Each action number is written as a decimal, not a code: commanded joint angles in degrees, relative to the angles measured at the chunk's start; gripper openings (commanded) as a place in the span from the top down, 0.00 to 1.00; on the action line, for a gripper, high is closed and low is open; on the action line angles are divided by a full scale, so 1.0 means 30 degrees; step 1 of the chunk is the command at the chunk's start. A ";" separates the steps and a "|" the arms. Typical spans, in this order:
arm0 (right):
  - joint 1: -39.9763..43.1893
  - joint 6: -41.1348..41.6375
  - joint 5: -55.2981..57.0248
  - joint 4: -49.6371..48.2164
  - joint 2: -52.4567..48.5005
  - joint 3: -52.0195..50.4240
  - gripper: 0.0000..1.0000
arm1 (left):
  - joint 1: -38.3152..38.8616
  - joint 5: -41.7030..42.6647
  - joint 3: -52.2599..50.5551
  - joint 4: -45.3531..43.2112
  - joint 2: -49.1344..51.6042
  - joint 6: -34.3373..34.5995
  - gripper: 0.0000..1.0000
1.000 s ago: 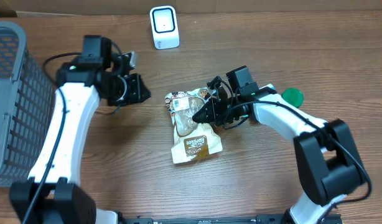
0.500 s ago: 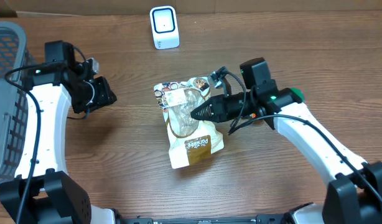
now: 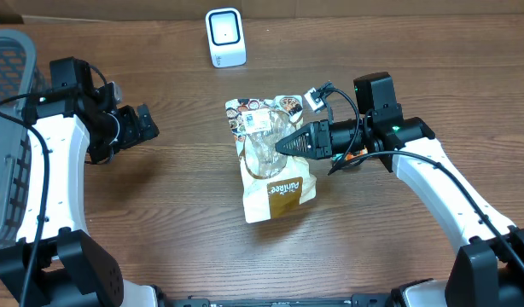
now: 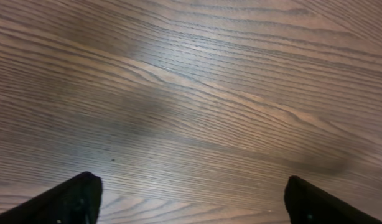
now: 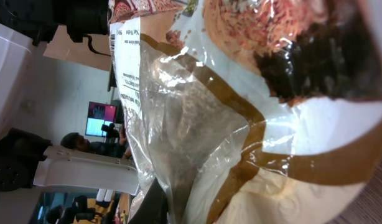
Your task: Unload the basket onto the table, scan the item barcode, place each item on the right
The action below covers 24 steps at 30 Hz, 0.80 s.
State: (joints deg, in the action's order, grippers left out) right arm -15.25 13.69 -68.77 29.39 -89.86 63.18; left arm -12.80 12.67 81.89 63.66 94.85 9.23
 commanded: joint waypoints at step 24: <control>0.0255 -0.0066 0.1486 0.0328 0.0525 -0.0036 0.96 | 0.0022 -0.0423 -0.0138 -0.0299 0.0168 0.0058 0.00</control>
State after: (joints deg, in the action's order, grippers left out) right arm -14.70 13.69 -64.05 30.22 -89.84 63.18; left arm -12.80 11.73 81.84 62.98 94.85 9.23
